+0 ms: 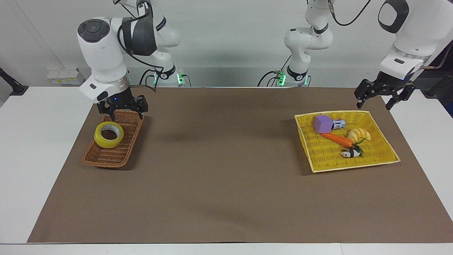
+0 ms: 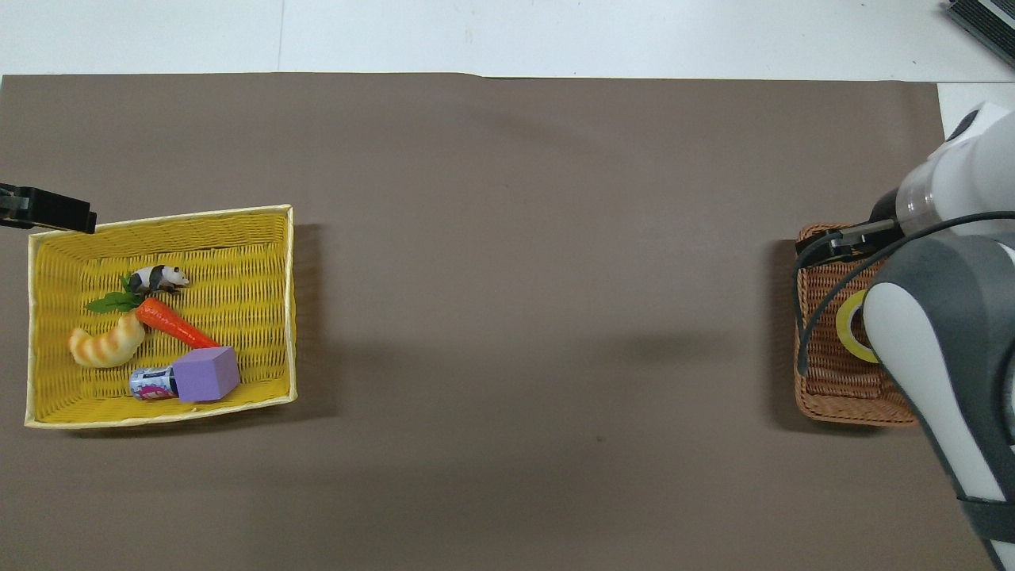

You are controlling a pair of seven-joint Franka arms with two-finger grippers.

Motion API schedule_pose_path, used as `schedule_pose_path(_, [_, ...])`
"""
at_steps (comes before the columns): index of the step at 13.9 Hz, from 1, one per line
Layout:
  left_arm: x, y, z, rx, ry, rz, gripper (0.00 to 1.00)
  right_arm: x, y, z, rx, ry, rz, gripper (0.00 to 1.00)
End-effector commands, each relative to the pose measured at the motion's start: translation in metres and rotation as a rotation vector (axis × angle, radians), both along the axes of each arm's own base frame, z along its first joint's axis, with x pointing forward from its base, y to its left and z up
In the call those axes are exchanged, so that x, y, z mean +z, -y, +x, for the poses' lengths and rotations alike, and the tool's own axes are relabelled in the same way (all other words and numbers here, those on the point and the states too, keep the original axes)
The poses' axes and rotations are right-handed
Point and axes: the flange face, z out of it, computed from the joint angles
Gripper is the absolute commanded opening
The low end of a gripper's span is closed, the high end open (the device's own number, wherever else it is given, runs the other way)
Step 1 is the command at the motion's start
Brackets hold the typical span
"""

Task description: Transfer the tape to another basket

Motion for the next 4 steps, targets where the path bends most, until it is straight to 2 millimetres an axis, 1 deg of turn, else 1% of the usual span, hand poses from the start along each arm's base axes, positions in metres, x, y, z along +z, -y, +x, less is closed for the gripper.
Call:
schedule_pose_path(1, [0.000, -0.003, -0.008, -0.007, -0.006, 0.012, 1.00, 0.021, 0.016, 0.001, -0.062, -0.009, 0.085, 1.00])
schedule_pose_path(3, [0.000, -0.003, -0.008, -0.007, -0.006, 0.012, 1.00, 0.026, 0.034, 0.000, -0.098, -0.007, 0.093, 1.00])
schedule_pose_path(4, [0.001, -0.004, -0.009, -0.005, -0.004, 0.012, 1.00, 0.036, 0.038, 0.001, -0.105, 0.007, 0.096, 1.00])
